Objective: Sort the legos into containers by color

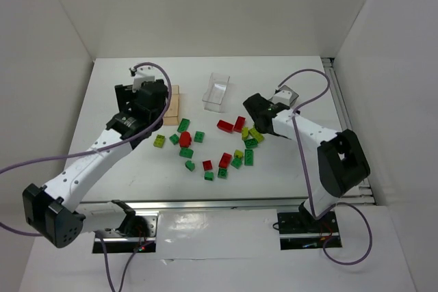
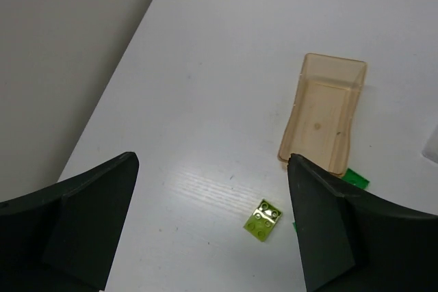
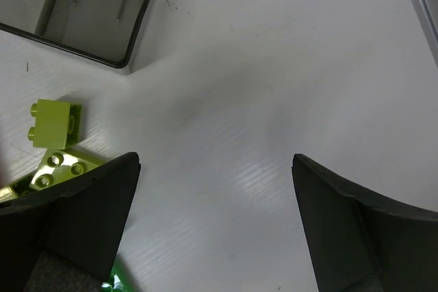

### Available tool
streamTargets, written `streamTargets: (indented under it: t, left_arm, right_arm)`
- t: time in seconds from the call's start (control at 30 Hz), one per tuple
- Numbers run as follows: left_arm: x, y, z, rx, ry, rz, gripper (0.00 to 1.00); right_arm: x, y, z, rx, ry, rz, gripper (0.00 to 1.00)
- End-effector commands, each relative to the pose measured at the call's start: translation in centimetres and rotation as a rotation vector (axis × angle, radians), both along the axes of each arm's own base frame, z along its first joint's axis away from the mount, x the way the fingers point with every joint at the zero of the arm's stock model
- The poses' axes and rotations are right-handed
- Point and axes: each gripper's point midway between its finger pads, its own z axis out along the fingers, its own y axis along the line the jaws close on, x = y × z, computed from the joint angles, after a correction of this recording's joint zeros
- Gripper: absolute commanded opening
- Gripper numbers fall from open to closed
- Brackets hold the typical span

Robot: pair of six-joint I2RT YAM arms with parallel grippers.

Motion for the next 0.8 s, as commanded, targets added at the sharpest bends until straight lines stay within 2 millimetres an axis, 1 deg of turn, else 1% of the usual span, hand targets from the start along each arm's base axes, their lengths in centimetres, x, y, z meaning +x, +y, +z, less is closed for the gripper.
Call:
streamTargets:
  t: [0.0,0.03,0.07,0.1,0.17,0.2,0.23,0.27,0.3,0.33,0.37,0.4,0.43,0.47,0.5,0.53,0.57,0.6,0.67,0.7,0.73,0.77]
  left_arm:
    - [-1.4,3.0,2.1,0.028,-0.077,0.251,0.99]
    - [-1.6,2.9,2.1,-0.011,-0.083,0.273,0.99]
    - [-1.8,3.0,1.2,-0.012,-0.067,0.302,0.99]
    - [-2.5,3.4,0.7,-0.045,-0.07,0.339,0.99]
    - [-2.3,2.9,-0.4,-0.052,-0.047,0.315,0.99]
    - [-2.0,2.3,-0.8,-0.069,-0.033,0.274,0.99]
    - [-1.4,2.0,-0.3,-0.069,-0.054,0.24,0.99]
    - [-1.2,1.6,-1.2,-0.063,-0.033,0.21,0.99]
    - [-0.9,1.0,-1.2,-0.064,-0.03,0.167,0.99]
    - [-0.4,-0.4,-1.6,-0.054,0.014,0.049,0.99]
    - [0.1,-1.2,-1.9,-0.086,0.002,0.015,0.99]
    - [0.1,-1.5,-2.4,-0.098,0.013,0.002,0.99]
    - [0.2,-2.2,-2.7,-0.124,0.02,-0.023,0.99]
    - [0.4,-2.3,-3.0,-0.134,0.024,-0.017,0.99]
    - [0.2,-2.1,-3.7,-0.134,0.042,0.002,0.99]
    - [0.1,-2.0,-4.1,-0.137,0.049,0.019,0.99]
    - [0.5,-2.3,-4.3,-0.141,0.054,0.024,0.99]
    - [0.7,-2.3,-4.7,-0.142,0.075,0.022,0.99]
    - [0.8,-3.2,-5.4,-0.154,0.131,-0.018,0.99]
    - [1.2,-3.4,-4.7,-0.166,0.137,-0.024,0.99]
    - [1.3,-3.9,-5.5,-0.162,0.173,-0.037,0.99]
    - [1.4,-4.9,-5.8,-0.182,0.202,-0.092,0.99]
  right_arm:
    - [0.4,0.6,-0.2,0.001,-0.022,-0.012,1.0]
    - [0.4,0.6,-0.2,0.001,-0.022,-0.012,1.0]
    - [0.2,0.5,-0.5,0.001,-0.019,-0.018,1.0]
    - [0.2,0.6,-0.5,0.01,-0.027,-0.028,1.0]
    - [-0.2,1.0,-1.0,0.022,-0.019,-0.024,1.0]
    - [-0.2,1.2,-0.8,0.038,-0.02,-0.02,1.0]
    - [-0.4,1.4,-1.0,0.058,-0.019,-0.014,1.0]
    - [-0.4,1.8,-0.7,0.064,-0.027,-0.001,1.0]
    - [-1.1,2.2,-1.3,0.061,-0.022,0.019,1.0]
    - [-1.2,2.5,-0.8,0.077,-0.038,0.045,1.0]
    - [-0.8,3.3,-0.7,0.118,-0.061,0.071,1.0]
    - [-1.2,3.4,-1.1,0.132,-0.053,0.092,1.0]
    - [-1.2,3.7,-0.4,0.159,-0.073,0.118,1.0]
    - [-0.8,4.6,-0.1,0.212,-0.103,0.134,1.0]
    - [-0.9,4.7,-0.2,0.223,-0.109,0.146,1.0]
    - [-0.7,5.1,0.6,0.257,-0.137,0.157,1.0]
    - [-0.5,6.4,0.7,0.317,-0.144,0.195,1.0]
    - [-0.2,6.6,0.8,0.339,-0.147,0.203,1.0]
    - [0.4,6.9,1.1,0.36,-0.163,0.214,1.0]
    - [0.9,7.3,1.3,0.391,-0.179,0.221,0.96]
    - [1.0,7.6,0.8,0.404,-0.174,0.229,0.95]
    - [1.5,7.7,1.1,0.424,-0.189,0.236,0.95]
